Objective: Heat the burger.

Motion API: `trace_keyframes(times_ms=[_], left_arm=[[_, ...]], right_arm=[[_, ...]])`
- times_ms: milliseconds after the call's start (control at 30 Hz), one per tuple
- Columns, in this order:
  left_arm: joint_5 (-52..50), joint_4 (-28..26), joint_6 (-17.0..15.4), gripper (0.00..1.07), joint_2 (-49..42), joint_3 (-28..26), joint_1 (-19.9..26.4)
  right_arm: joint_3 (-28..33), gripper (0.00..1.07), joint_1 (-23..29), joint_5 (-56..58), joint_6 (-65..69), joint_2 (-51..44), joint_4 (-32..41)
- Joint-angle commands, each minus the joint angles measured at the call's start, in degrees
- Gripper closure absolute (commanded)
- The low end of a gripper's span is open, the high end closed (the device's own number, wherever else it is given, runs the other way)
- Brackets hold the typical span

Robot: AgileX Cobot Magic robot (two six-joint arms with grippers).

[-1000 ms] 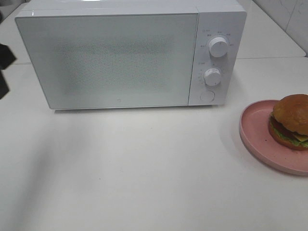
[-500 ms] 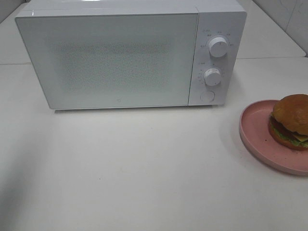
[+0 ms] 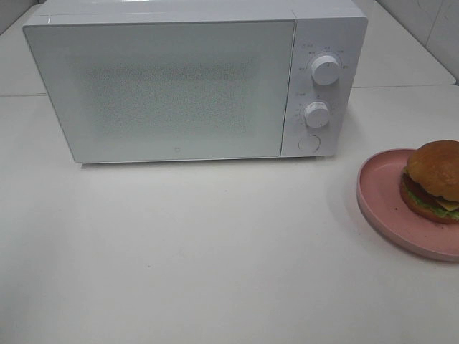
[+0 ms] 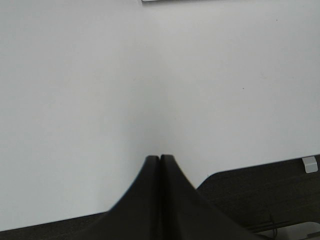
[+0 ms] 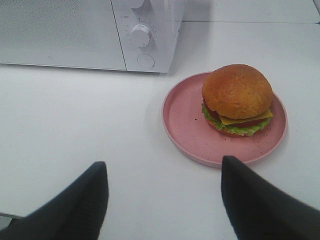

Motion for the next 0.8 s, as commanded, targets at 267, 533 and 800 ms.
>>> trace_keyframes(times_ms=[267, 533, 800], left_arm=[[-3.1, -2.8, 0.3, 1.06, -10.3, 6.6, 0.1], [-9.4, -0.9, 3.5, 1.06, -16.9, 8.7, 0.1], [-9.4, -0.5, 3.4, 1.06, -17.0, 8.7, 0.3]], right_arm=[[0.1, 0.46, -0.2, -0.6, 0.0, -1.5, 0.0], [0.1, 0.46, -0.2, -0.6, 0.0, -1.5, 0.0], [0.1, 0.46, -0.2, -0.7, 0.0, -1.5, -0.4]])
